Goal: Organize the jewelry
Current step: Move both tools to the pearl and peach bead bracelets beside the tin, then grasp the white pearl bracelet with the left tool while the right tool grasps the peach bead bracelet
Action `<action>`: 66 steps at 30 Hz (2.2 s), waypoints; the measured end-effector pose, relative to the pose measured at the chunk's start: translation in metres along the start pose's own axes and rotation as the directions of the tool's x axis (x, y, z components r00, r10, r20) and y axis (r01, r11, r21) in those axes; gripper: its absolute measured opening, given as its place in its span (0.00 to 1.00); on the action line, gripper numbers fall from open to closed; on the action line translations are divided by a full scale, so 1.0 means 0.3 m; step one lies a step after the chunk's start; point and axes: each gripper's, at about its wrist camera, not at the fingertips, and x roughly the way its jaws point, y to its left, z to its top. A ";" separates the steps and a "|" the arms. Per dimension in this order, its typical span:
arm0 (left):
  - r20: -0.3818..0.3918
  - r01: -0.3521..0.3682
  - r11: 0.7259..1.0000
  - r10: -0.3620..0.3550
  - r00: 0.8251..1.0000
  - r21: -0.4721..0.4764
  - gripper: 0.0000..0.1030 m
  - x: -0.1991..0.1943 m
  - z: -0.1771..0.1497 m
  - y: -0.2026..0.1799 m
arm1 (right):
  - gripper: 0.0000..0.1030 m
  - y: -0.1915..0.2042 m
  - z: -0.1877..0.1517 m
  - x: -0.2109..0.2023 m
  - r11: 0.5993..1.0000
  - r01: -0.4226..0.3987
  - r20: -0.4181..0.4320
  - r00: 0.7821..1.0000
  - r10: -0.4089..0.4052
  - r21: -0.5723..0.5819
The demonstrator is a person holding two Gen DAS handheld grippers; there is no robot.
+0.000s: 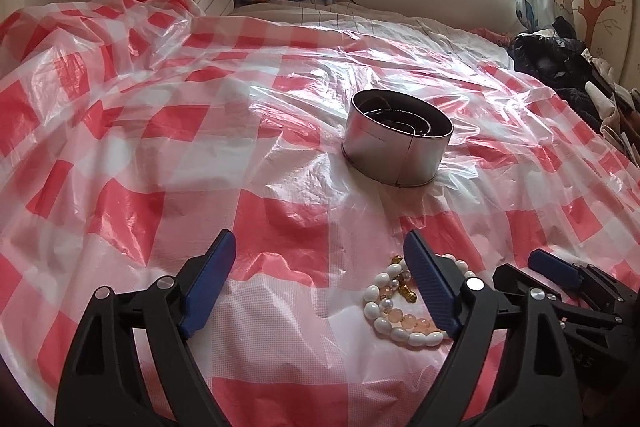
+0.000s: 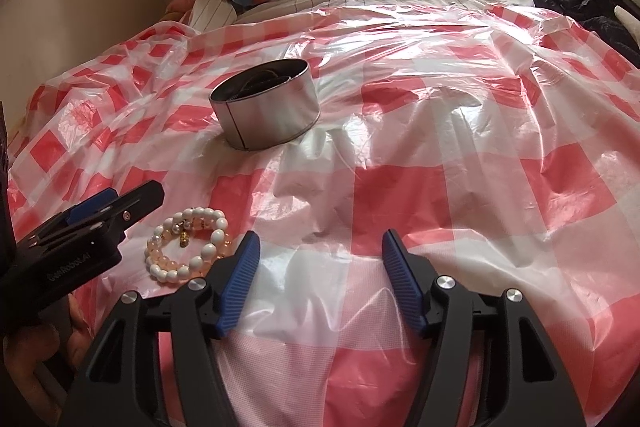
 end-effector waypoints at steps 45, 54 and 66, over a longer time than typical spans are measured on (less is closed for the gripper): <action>-0.067 -0.143 0.986 0.149 0.987 0.080 0.77 -0.045 -0.039 0.079 | 0.70 0.068 0.029 -0.002 0.996 -0.055 0.008 0.998 0.056 -0.064; -0.097 -0.119 0.991 0.124 0.988 0.059 0.76 -0.022 -0.039 0.095 | 0.76 0.171 0.047 0.120 0.970 0.028 -0.129 0.990 -0.061 -0.243; 0.029 -0.027 0.972 0.021 0.999 0.234 0.77 -0.095 -0.021 -0.035 | 0.76 0.008 0.058 -0.039 0.986 0.114 0.022 0.993 -0.112 -0.121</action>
